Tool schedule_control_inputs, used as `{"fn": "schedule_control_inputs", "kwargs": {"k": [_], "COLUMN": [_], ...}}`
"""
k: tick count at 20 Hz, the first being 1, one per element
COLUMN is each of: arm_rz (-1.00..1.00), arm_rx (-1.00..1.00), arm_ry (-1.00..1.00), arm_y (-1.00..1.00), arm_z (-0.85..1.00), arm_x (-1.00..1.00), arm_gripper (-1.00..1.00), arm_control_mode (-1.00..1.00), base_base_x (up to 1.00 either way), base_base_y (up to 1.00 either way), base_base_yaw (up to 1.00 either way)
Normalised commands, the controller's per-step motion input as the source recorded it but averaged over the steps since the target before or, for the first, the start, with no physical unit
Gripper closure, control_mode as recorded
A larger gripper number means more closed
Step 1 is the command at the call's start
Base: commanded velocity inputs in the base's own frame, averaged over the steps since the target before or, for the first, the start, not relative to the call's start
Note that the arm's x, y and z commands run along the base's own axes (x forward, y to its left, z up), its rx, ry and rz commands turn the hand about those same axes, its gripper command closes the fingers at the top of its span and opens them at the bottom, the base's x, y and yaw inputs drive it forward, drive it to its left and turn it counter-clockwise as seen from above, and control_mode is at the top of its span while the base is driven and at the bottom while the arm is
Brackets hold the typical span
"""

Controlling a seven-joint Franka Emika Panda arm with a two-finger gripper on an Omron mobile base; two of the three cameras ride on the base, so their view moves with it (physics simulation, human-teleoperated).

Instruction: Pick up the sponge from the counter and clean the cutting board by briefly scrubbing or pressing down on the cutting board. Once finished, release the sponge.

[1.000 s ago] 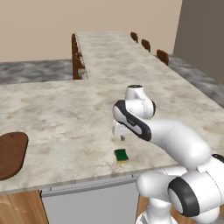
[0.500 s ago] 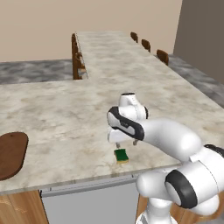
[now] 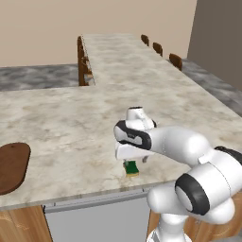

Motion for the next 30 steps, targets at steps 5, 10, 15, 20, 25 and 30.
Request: {"fn": "schedule_control_inputs", "kwargs": {"k": [5,10,15,20,25,30], "arm_rz": [0.00,0.00,0.00,0.00,0.00,0.00], "arm_rx": [0.00,0.00,0.00,0.00,0.00,0.00], "arm_ry": [0.04,0.03,0.00,0.00,0.00,0.00], "arm_y": [0.08,0.07,0.00,0.00,0.00,0.00], "arm_z": [-0.33,-0.25,-0.07,-0.04,-0.17,-0.19], "arm_x": [0.12,0.12,0.16,0.00,0.00,0.00], "arm_gripper": [-1.00,-1.00,-1.00,-1.00,-1.00,-1.00], "arm_control_mode": [-1.00,-1.00,-1.00,-1.00,-1.00,-1.00], "base_base_x": [0.00,0.00,0.00,0.00,0.00,0.00], "base_base_y": [0.00,0.00,0.00,0.00,0.00,0.00], "base_base_yaw": [0.00,0.00,0.00,0.00,0.00,0.00]}}
